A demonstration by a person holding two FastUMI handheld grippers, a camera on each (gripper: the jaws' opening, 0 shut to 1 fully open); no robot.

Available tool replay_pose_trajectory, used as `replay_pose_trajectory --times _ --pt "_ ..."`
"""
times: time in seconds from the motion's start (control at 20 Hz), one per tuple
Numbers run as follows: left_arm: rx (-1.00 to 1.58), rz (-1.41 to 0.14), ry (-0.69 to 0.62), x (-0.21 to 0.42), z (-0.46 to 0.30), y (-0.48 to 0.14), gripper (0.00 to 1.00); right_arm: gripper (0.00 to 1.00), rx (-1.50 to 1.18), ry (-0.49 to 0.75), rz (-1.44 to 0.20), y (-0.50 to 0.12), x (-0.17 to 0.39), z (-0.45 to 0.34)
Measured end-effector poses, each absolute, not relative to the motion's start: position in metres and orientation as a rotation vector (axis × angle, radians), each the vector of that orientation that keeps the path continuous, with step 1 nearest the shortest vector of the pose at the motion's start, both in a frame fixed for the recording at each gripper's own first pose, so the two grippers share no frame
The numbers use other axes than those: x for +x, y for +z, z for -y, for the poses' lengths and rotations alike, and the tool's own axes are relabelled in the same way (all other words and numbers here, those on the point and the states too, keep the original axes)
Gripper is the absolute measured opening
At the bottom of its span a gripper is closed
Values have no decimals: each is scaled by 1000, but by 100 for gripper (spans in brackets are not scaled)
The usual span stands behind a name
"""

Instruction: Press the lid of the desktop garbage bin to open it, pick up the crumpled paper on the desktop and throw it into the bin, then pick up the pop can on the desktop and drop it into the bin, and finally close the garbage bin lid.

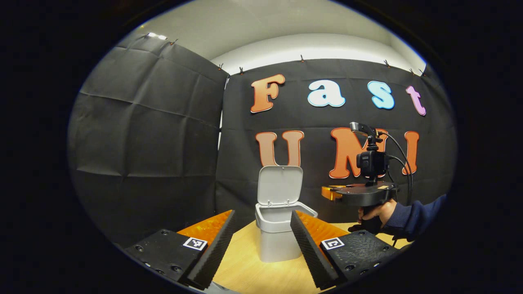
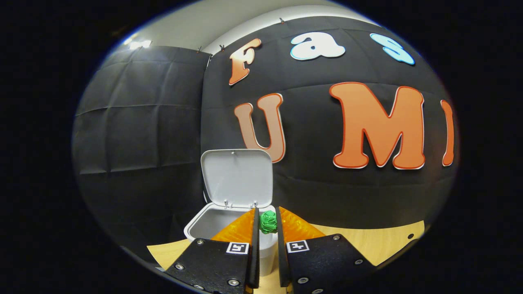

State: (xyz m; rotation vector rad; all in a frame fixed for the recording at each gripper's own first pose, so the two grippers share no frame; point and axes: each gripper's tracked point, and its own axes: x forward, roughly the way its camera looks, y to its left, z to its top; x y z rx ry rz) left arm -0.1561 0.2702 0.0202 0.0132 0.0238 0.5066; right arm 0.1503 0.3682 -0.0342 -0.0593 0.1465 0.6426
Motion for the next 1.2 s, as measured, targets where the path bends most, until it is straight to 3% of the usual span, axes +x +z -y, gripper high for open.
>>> replay_pose_trajectory --times 0.35,0.4,0.45,0.5,0.55,0.6,0.65,0.8,1.0,1.2 --pt "2 -50 572 -167 -297 6 86 24 -70 656 -202 -67 175 -415" --pt "0 -53 576 -165 -300 5 90 39 -65 672 -209 -70 174 -421" --pt "-2 -56 578 -165 -301 4 86 32 -70 673 -211 -73 176 -424" --pt "-3 -59 578 -166 -299 4 86 53 -76 677 -214 -77 176 -426" --pt "-4 -61 575 -164 -300 4 86 39 -82 672 -214 -78 177 -425" --pt "-6 -64 570 -160 -303 3 90 58 -84 675 -212 -78 177 -425" --pt "-8 -68 562 -157 -302 1 86 62 -82 672 -203 -76 177 -423" --pt "-15 -74 523 -138 -299 -5 89 77 -76 651 -167 -65 178 -404" --pt "-24 -79 434 -106 -275 -11 89 89 -80 606 -149 -66 178 -361" --pt "-25 -73 341 -80 -248 -16 89 93 -67 518 -139 -61 180 -301"
